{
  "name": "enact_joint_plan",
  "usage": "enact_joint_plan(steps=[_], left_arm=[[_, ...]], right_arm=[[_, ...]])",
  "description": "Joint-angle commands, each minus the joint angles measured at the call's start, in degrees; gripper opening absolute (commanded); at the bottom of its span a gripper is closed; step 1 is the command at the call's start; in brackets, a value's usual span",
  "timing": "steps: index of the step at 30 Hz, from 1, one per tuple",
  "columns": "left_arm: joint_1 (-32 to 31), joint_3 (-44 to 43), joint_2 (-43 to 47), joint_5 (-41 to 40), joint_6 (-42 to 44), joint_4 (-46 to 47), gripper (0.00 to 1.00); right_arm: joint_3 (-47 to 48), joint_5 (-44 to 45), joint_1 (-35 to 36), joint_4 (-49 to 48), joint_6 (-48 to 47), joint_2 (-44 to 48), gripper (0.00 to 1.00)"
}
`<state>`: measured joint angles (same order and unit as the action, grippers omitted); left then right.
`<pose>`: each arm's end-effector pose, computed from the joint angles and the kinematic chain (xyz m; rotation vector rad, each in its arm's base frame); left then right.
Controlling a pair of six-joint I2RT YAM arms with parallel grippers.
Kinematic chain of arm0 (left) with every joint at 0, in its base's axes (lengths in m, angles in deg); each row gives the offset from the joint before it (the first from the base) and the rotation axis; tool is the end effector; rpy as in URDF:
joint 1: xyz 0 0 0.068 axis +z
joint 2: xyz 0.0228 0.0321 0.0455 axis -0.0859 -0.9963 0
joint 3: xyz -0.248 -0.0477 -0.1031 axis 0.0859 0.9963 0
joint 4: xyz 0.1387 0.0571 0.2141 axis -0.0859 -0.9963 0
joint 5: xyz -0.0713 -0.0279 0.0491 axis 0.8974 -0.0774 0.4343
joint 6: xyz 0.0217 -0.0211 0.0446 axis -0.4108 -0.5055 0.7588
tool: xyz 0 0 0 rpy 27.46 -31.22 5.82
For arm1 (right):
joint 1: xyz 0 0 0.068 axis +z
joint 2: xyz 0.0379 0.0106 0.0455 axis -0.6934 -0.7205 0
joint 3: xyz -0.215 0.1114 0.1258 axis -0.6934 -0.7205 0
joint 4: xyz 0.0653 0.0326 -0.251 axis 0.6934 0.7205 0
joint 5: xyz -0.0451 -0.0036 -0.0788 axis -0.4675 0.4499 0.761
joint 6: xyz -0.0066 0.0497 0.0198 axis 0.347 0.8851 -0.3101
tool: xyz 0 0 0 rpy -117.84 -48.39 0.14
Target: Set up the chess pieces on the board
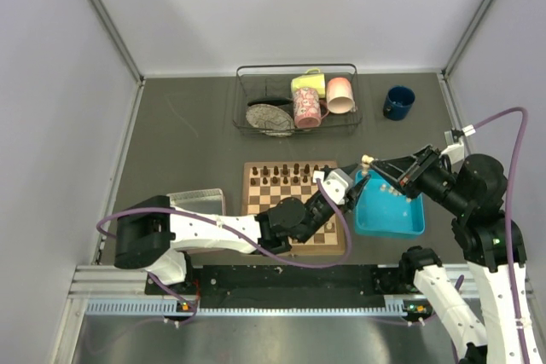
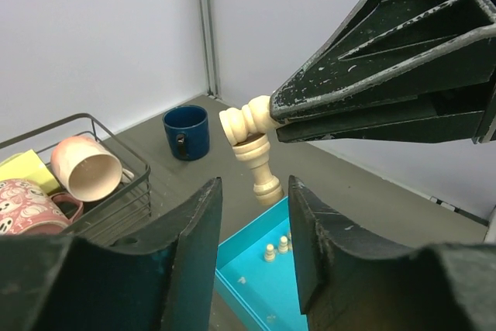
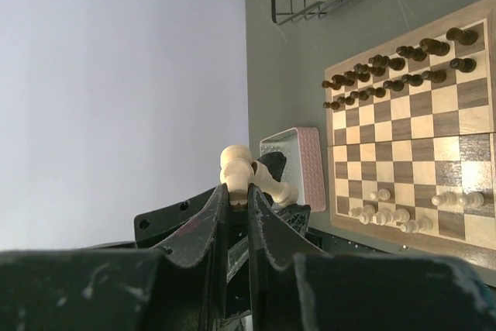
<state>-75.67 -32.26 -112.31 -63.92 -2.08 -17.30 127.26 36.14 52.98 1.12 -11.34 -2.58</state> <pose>0.0754 -0.3421 0.3161 0.5312 1.2228 -0.7275 0.0847 0.0289 0.3833 0.6158 1.9325 1.2551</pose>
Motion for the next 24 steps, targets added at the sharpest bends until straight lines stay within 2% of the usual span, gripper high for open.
enact_joint_plan(steps=[1,12,24], left_arm=[[0.44,-2.03,0.64,0.81,-1.28,1.26,0.42],[0.62,-2.12,0.37,1.07,-1.98,1.61,0.35],[0.62,-1.24,0.64,0.64,-2.07,2.41,0.11]], right_arm=[[0.49,-1.07,-0.56,-2.93,-0.35,0.88,0.0],[-0.56,-1.51,-0.56,-3.63,0.08,1.58,0.0],[-1.18,-1.6,-0.56,-3.89,0.26,1.85,0.0]])
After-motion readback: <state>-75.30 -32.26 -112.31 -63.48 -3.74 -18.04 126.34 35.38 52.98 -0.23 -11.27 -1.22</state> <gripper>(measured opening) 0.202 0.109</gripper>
